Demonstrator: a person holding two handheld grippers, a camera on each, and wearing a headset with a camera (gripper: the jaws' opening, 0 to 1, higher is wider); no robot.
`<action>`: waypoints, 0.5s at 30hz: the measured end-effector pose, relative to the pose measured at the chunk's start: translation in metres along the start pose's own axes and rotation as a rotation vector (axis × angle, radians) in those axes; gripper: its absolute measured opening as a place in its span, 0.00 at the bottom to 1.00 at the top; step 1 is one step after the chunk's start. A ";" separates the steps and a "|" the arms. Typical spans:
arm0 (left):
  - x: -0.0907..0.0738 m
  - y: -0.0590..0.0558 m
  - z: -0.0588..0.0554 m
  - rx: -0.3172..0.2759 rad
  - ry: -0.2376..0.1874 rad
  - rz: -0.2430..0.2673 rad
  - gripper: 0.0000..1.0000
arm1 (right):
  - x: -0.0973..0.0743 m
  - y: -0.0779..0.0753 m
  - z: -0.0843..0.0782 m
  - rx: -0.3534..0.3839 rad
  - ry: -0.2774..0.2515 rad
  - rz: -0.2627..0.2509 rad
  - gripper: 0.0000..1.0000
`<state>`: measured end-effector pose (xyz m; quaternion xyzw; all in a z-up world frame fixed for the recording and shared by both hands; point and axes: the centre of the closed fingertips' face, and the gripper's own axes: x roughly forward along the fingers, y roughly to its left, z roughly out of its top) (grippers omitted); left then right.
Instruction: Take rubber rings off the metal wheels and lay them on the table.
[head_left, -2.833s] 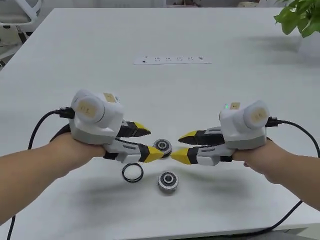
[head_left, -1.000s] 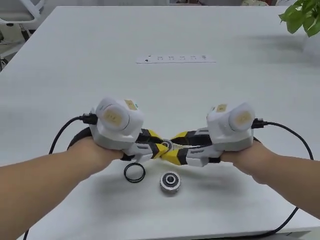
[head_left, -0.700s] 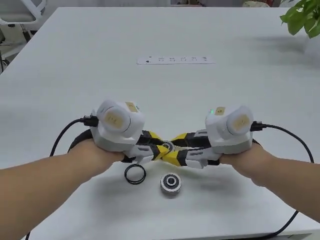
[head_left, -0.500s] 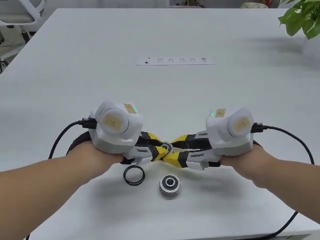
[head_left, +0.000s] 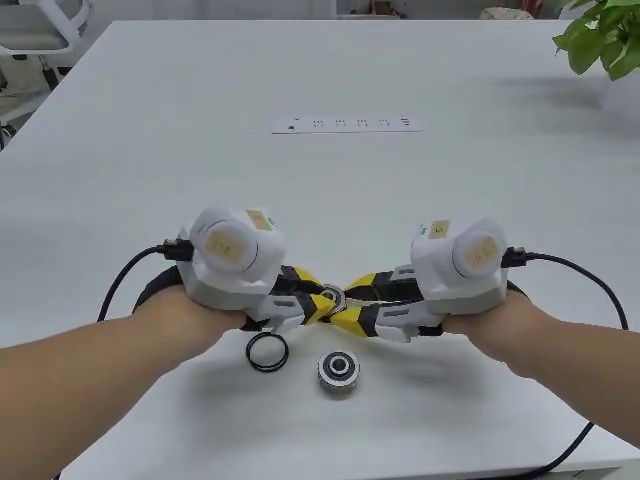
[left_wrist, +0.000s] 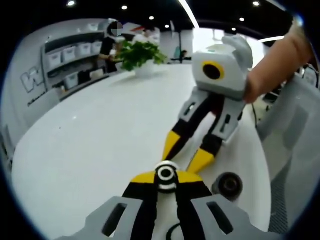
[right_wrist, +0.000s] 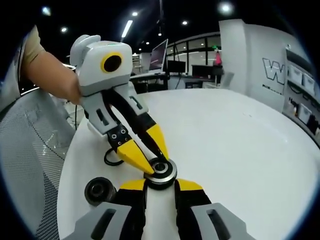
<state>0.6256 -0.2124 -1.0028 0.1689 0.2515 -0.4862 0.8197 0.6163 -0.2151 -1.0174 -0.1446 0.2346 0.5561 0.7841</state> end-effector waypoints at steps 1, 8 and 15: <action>0.000 0.000 0.000 0.000 0.000 0.000 0.13 | 0.000 0.000 0.000 0.001 0.001 0.000 0.18; 0.000 0.000 0.000 -0.006 0.001 0.002 0.13 | -0.002 0.000 -0.002 0.008 0.009 -0.004 0.13; 0.000 0.000 0.000 -0.013 -0.002 0.008 0.13 | -0.004 -0.001 -0.005 0.006 0.021 -0.009 0.05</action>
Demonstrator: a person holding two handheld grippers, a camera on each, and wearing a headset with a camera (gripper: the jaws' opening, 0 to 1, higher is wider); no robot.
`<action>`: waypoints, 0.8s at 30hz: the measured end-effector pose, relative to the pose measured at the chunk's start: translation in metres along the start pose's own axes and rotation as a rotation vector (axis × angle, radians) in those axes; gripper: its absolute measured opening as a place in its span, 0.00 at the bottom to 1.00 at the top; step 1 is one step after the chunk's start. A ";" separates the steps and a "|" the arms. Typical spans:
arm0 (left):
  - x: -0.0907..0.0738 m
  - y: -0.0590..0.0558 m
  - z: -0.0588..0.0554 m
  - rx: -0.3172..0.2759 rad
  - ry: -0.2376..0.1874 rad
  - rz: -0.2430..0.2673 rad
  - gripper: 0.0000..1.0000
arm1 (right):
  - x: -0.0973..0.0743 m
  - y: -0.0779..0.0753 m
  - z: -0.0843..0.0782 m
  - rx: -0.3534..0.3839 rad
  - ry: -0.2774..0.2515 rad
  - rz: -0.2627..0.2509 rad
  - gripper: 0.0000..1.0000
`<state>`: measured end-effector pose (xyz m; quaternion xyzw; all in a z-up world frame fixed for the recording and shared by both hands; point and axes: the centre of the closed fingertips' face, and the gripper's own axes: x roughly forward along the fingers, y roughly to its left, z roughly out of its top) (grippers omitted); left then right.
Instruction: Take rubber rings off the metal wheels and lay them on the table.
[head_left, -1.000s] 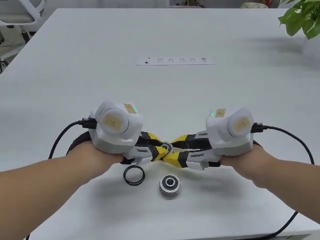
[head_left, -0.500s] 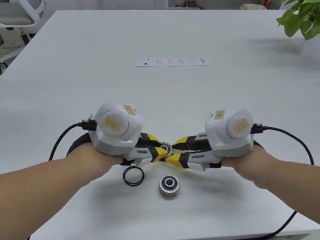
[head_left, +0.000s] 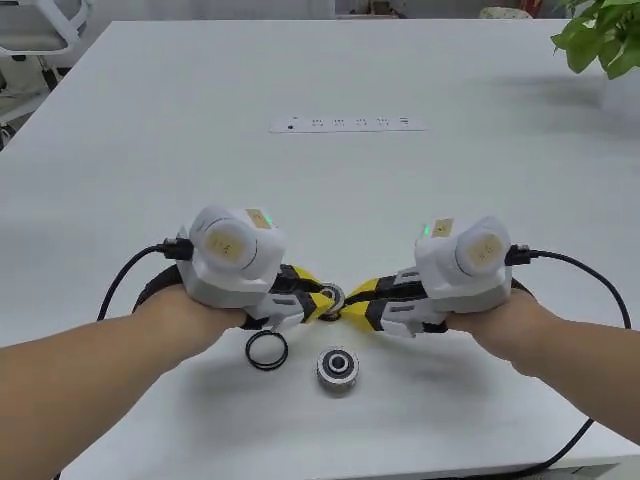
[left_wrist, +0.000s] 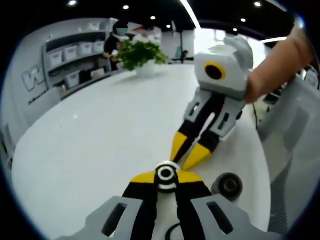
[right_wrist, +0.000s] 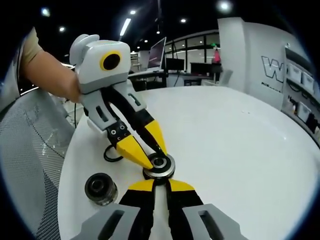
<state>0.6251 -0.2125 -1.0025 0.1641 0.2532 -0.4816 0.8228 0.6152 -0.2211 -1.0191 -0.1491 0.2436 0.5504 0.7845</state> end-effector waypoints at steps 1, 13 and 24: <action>0.000 0.000 0.000 -0.002 0.000 0.000 0.13 | 0.000 0.000 0.000 -0.001 0.000 0.000 0.05; 0.000 0.000 0.000 -0.001 0.003 0.005 0.13 | -0.001 -0.002 -0.001 0.030 0.001 -0.012 0.01; 0.000 0.000 0.000 0.007 0.009 0.013 0.13 | -0.001 -0.003 -0.001 0.031 0.017 -0.035 0.00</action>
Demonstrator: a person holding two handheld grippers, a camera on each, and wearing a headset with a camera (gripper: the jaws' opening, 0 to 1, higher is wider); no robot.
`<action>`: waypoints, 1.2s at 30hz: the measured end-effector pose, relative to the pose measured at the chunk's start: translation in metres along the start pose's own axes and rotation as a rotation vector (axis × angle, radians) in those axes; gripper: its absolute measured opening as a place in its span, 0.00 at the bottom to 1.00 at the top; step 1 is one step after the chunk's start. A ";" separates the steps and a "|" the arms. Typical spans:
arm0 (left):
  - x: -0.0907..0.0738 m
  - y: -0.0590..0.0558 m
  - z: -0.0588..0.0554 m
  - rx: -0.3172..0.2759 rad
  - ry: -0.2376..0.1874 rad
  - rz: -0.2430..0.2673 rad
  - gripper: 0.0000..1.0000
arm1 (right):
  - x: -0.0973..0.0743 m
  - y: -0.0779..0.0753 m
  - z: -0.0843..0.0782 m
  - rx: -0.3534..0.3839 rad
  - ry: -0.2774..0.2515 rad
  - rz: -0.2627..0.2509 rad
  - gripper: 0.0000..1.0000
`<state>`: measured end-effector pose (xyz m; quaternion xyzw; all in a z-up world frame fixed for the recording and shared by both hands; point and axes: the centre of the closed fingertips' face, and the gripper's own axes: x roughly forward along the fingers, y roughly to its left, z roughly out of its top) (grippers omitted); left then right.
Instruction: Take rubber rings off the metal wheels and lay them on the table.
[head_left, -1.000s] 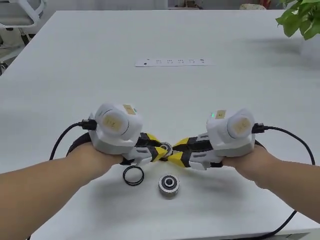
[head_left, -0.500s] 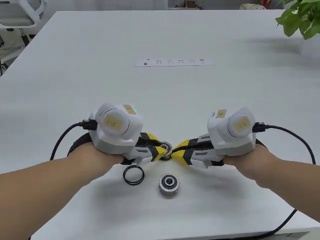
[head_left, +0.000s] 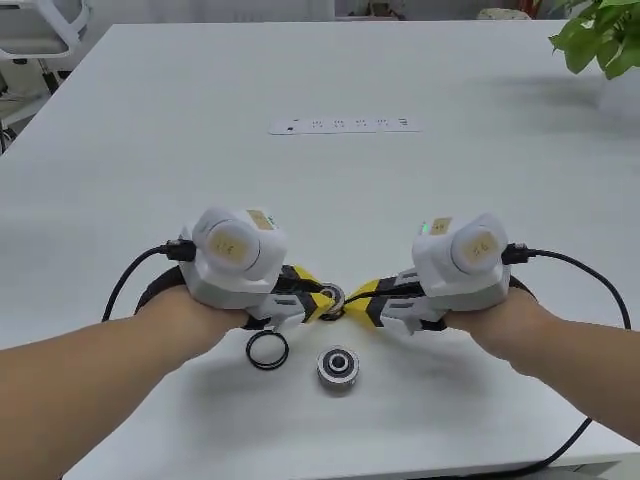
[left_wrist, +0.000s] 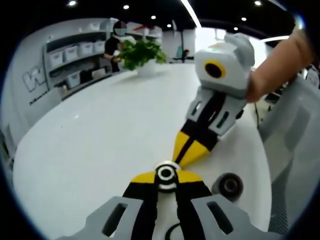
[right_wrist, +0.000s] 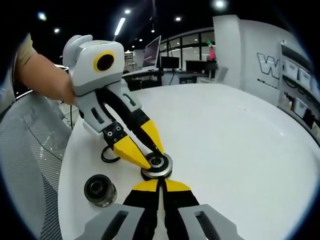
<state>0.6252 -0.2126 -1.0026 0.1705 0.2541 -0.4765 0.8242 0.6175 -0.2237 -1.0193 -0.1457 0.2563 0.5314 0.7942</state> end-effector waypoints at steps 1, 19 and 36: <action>0.000 0.000 0.000 0.000 0.001 0.002 0.13 | 0.000 0.000 0.000 0.002 0.001 -0.002 0.00; 0.001 0.001 0.000 0.002 0.006 0.012 0.12 | -0.005 -0.002 0.001 0.051 0.007 -0.022 0.00; 0.000 0.000 0.000 -0.008 0.013 0.029 0.12 | -0.008 -0.006 0.012 0.390 -0.100 -0.012 0.00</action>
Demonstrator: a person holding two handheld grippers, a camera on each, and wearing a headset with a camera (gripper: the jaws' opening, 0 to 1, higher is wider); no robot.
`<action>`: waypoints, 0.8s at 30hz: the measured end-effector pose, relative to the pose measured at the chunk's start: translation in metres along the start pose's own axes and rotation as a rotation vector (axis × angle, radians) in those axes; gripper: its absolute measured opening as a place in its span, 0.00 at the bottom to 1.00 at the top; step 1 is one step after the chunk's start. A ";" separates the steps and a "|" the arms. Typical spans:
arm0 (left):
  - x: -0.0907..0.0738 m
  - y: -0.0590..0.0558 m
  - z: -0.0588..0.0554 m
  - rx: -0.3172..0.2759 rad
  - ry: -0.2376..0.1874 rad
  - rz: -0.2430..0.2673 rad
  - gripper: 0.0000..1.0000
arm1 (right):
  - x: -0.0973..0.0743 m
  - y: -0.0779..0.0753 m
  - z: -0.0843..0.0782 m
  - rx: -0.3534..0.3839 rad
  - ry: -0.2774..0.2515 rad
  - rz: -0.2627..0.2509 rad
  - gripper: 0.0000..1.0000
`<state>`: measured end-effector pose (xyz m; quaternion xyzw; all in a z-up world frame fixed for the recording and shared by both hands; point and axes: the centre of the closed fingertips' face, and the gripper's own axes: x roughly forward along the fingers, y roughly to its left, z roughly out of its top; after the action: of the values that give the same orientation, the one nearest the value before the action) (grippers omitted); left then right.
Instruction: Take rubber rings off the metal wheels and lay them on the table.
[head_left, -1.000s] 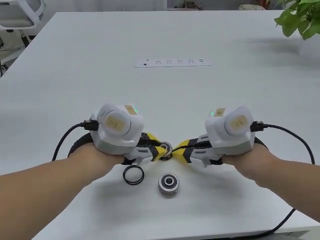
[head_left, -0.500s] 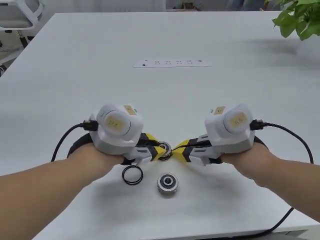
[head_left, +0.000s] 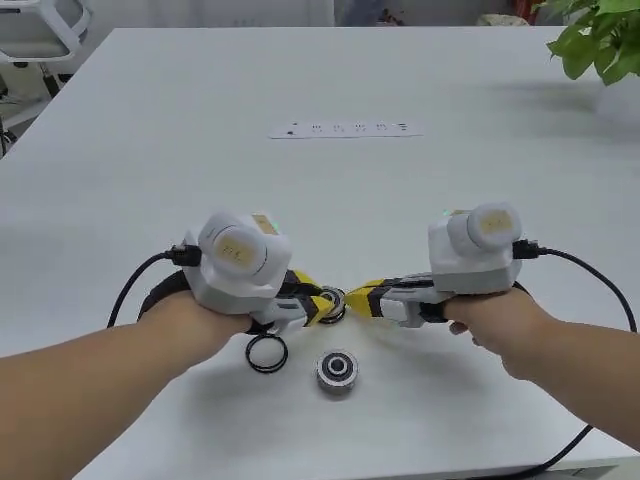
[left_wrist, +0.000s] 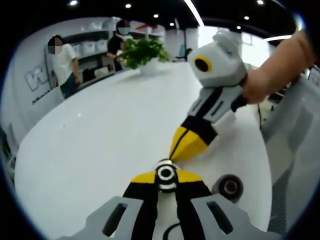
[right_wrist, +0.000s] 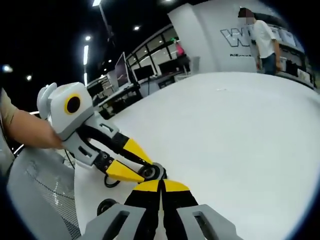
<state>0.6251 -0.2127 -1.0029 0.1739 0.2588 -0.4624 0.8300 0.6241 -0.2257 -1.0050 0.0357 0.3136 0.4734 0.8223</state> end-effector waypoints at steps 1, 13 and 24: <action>0.000 0.000 0.000 0.000 0.000 0.001 0.12 | 0.000 0.001 0.000 0.005 -0.003 0.001 0.00; 0.001 0.000 0.000 -0.001 0.001 0.009 0.12 | -0.002 0.009 0.005 0.083 -0.040 0.026 0.00; 0.001 -0.001 0.000 0.003 0.001 0.013 0.12 | 0.004 0.019 0.007 0.059 -0.041 0.057 0.00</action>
<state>0.6251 -0.2139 -1.0034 0.1771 0.2573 -0.4573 0.8327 0.6153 -0.2109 -0.9942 0.0784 0.3092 0.4864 0.8134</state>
